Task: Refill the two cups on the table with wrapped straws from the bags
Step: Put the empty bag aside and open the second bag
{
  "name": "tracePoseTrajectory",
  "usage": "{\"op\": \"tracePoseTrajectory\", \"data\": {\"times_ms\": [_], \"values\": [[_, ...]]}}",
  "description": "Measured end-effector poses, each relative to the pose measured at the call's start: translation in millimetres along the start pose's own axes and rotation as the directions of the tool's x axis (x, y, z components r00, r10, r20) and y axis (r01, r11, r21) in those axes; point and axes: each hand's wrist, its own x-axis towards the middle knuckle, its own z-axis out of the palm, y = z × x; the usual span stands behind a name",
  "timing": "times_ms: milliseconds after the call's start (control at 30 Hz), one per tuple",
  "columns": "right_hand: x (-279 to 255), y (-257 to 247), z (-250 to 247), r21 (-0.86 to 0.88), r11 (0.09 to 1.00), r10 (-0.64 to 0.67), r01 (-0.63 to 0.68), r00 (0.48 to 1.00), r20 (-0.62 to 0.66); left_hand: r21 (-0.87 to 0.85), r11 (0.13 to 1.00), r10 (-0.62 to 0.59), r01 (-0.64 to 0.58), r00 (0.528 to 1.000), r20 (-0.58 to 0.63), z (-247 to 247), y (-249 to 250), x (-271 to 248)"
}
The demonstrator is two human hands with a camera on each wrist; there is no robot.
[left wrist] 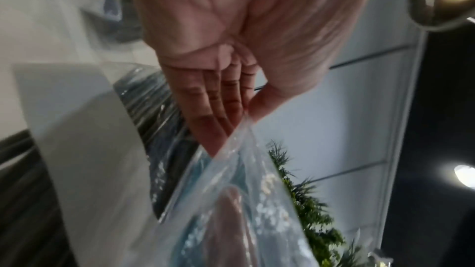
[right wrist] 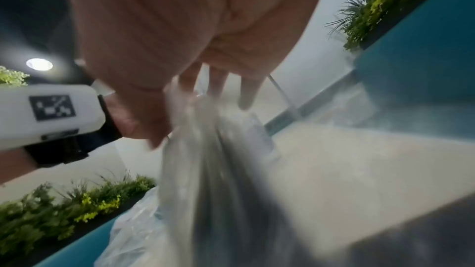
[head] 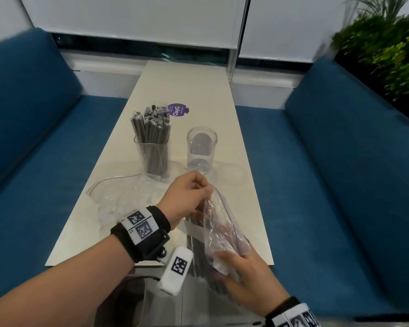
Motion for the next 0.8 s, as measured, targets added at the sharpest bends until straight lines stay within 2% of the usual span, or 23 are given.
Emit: {"op": "tracePoseTrajectory", "data": {"times_ms": [67, 133, 167, 233, 267, 300, 400, 433, 500, 567, 667, 700, 800], "values": [[-7, 14, -11, -0.038, 0.998, 0.045, -0.043, 0.997, 0.054, -0.041, 0.998, 0.056, -0.057, 0.998, -0.01, -7, -1, -4], [-14, 37, -27, -0.068, 0.995, 0.069, -0.075, 0.995, -0.076, -0.061, 0.983, 0.171, -0.172, 0.985, -0.016, -15, 2, -9], [-15, 46, -37, -0.068, 0.987, 0.128, -0.144, 0.972, -0.196, -0.027, 0.967, 0.255, -0.255, 0.967, -0.007, -19, 4, -11], [-8, 55, -61, -0.001, 0.961, 0.251, -0.278, 0.872, -0.421, 0.085, 0.909, 0.404, -0.408, 0.913, 0.053, -23, 11, -18], [1, 51, -75, 0.063, 0.955, 0.285, -0.291, 0.831, -0.478, 0.135, 0.877, 0.452, -0.461, 0.887, 0.096, -23, 16, -22], [14, 43, -86, 0.135, 0.955, 0.296, -0.265, 0.817, -0.494, 0.171, 0.85, 0.482, -0.499, 0.866, 0.133, -22, 20, -26], [58, -2, -107, 0.407, 0.909, 0.256, -0.085, 0.886, -0.387, 0.234, 0.807, 0.504, -0.542, 0.839, 0.204, -15, 27, -32], [72, -15, -107, 0.47, 0.878, 0.266, -0.095, 0.911, -0.314, 0.241, 0.805, 0.501, -0.542, 0.839, 0.213, -12, 25, -31], [92, -27, -98, 0.449, 0.878, 0.284, -0.168, 0.936, -0.206, 0.244, 0.814, 0.483, -0.526, 0.848, 0.219, -8, 20, -30], [101, -31, -87, 0.373, 0.909, 0.276, -0.188, 0.94, -0.2, 0.25, 0.828, 0.456, -0.501, 0.863, 0.22, -7, 15, -29], [96, -26, -81, 0.507, 0.833, 0.34, -0.222, 0.928, -0.15, 0.309, 0.818, 0.433, -0.485, 0.873, 0.226, -13, 7, -27], [95, -25, -80, 0.528, 0.818, 0.351, -0.23, 0.926, -0.142, 0.363, 0.785, 0.456, -0.501, 0.865, 0.207, -15, 5, -28], [94, -30, -78, 0.475, 0.85, 0.363, -0.229, 0.907, -0.214, 0.464, 0.672, 0.592, -0.577, 0.795, 0.131, -17, 7, -40]]}}
